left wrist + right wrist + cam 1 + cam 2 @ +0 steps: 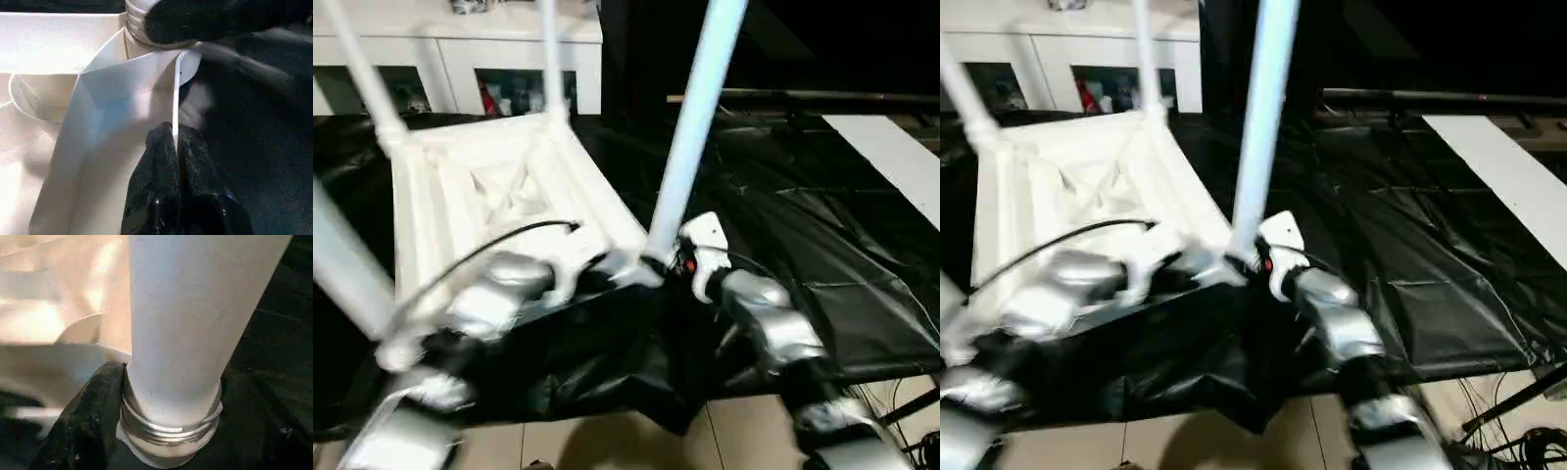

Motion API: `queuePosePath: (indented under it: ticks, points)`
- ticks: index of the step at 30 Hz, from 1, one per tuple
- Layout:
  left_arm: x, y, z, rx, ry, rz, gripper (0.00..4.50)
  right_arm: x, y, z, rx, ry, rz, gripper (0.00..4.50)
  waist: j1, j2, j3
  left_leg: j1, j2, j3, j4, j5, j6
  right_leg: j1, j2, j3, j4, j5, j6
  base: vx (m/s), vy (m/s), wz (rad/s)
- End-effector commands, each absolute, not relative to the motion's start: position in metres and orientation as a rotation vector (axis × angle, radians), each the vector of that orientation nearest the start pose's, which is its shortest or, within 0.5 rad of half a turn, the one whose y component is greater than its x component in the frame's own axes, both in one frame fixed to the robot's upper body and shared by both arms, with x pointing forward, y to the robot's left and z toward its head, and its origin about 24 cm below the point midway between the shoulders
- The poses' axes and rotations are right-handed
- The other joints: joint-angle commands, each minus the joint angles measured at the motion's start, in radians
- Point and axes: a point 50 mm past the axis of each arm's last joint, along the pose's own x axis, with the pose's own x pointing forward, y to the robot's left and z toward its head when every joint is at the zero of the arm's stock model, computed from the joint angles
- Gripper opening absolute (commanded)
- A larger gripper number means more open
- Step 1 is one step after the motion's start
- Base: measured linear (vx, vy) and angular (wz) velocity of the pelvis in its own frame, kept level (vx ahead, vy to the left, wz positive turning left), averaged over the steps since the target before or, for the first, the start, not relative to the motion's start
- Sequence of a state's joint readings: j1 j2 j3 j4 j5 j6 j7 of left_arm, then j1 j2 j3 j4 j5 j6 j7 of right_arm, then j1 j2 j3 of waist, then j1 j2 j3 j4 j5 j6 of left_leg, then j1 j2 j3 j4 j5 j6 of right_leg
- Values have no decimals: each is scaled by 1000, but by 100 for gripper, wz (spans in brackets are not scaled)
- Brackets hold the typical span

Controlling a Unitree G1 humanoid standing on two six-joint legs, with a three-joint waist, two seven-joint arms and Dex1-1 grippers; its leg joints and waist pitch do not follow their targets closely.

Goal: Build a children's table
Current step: Rotate leg to tighten

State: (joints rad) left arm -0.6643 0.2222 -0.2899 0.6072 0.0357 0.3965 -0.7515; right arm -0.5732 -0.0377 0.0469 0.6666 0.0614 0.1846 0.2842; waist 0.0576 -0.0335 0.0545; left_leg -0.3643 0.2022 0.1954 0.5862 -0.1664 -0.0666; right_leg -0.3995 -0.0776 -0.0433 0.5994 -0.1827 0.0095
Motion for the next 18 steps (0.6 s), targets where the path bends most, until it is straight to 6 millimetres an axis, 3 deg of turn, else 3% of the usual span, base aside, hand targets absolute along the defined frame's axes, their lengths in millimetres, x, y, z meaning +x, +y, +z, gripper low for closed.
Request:
queuePosePath:
  ticks: [1,3,6,10,13,16,18]
  points:
    - [341,87,36,300,571,-825,0,338,-101,7,7,464,288,262,-14,15,-39,42,19,-37,-85,-555,-64,-5,-55,17,-119,-605,-85,0,0,0]
    - [344,75,37,303,564,-794,0,341,-92,8,9,473,234,262,-16,18,-42,38,20,-40,-92,-561,-68,1,-53,15,-118,-555,-89,-18,28,-2]
    - [346,70,37,321,559,-786,0,343,-83,11,6,468,238,262,-14,14,-47,36,18,-37,-94,-548,-56,5,-53,19,-117,-490,-101,0,0,0]
    - [345,71,36,342,560,-815,0,344,-71,19,94,420,327,262,-12,11,-49,32,16,-36,-97,-534,-30,7,-61,20,-119,-501,-97,0,0,0]
    - [343,76,35,343,572,-836,0,346,-70,31,140,332,415,332,-8,7,-53,23,18,-35,-98,-502,-17,13,-67,23,-116,-478,-103,0,0,0]
    - [343,84,34,345,573,-843,0,348,-81,43,99,264,462,340,-7,3,-57,7,19,-32,-100,-428,-1,26,-67,26,-107,-425,-117,0,0,0]
    - [342,89,35,351,565,-855,0,347,-88,48,89,242,490,373,-2,1,-59,10,21,-27,-96,-389,9,27,-69,28,-105,-397,-133,0,0,0]
